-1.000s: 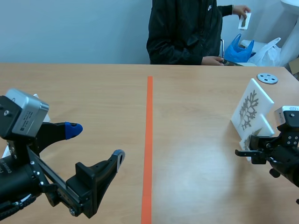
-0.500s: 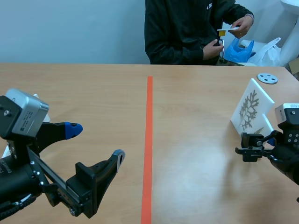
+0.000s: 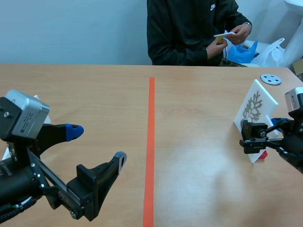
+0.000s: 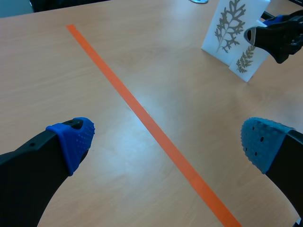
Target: Sort the leaf by its shape. The table is split by an orange tape line. A compound leaf with several leaflets goes to the left side, a simple leaf with one blade goes to the right side. Return to the home posture when a red brick is placed on the table.
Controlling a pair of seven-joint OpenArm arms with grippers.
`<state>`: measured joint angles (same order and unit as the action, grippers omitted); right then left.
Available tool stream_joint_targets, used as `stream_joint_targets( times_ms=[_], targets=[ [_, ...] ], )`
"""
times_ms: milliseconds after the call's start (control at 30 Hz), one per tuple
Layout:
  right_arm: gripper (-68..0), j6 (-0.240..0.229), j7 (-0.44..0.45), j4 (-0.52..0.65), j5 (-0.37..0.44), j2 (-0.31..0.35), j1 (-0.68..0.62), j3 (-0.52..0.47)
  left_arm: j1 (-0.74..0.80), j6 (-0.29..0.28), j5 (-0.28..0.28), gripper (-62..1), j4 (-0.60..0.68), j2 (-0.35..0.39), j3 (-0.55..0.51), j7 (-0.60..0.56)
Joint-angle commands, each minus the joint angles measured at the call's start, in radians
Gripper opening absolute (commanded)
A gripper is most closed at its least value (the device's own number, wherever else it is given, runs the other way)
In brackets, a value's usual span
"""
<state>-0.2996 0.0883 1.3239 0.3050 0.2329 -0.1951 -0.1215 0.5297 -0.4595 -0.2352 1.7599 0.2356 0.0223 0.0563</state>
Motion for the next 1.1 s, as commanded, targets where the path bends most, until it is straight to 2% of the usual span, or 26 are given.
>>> stream_joint_targets(
  times_ms=[0,100,300,433,500,600,700,900,1067],
  targets=[
    [-22.9,0.001,0.000,0.043,0.018,0.022,-0.014,-0.021,0.005,0.002,-0.007,1.4,0.019,0.000,-0.002,-0.014],
    [-23.0,-0.001,-0.012,0.120,0.064,0.022,-0.061,-0.056,0.005,0.002,-0.007,1.4,0.019,0.000,-0.002,-0.014],
    [-23.0,-0.058,-0.032,0.287,0.130,0.022,-0.156,-0.142,0.005,0.002,-0.007,1.4,0.019,0.000,-0.002,-0.014],
    [-22.9,-0.152,-0.045,0.359,0.157,0.023,-0.209,-0.180,0.005,0.002,-0.007,1.4,0.019,0.000,-0.002,-0.014],
    [-19.3,-0.214,-0.045,0.381,0.182,0.027,-0.233,-0.186,0.005,0.002,-0.007,1.4,0.019,0.000,-0.002,-0.014],
    [-10.4,-0.292,-0.045,0.405,0.211,0.027,-0.258,-0.187,0.005,0.002,-0.007,1.4,0.019,0.000,-0.002,-0.014],
    [-0.6,-0.346,-0.047,0.423,0.223,0.027,-0.277,-0.187,0.005,0.001,-0.008,1.4,0.019,0.000,-0.002,-0.014],
    [0.4,-0.380,-0.103,0.437,0.223,0.027,-0.293,-0.187,0.005,0.001,-0.008,1.4,0.019,0.000,-0.002,-0.014],
    [0.4,-0.383,-0.140,0.445,0.225,0.027,-0.293,-0.186,0.005,0.001,-0.008,1.4,0.019,0.000,-0.002,-0.014]
  ],
)
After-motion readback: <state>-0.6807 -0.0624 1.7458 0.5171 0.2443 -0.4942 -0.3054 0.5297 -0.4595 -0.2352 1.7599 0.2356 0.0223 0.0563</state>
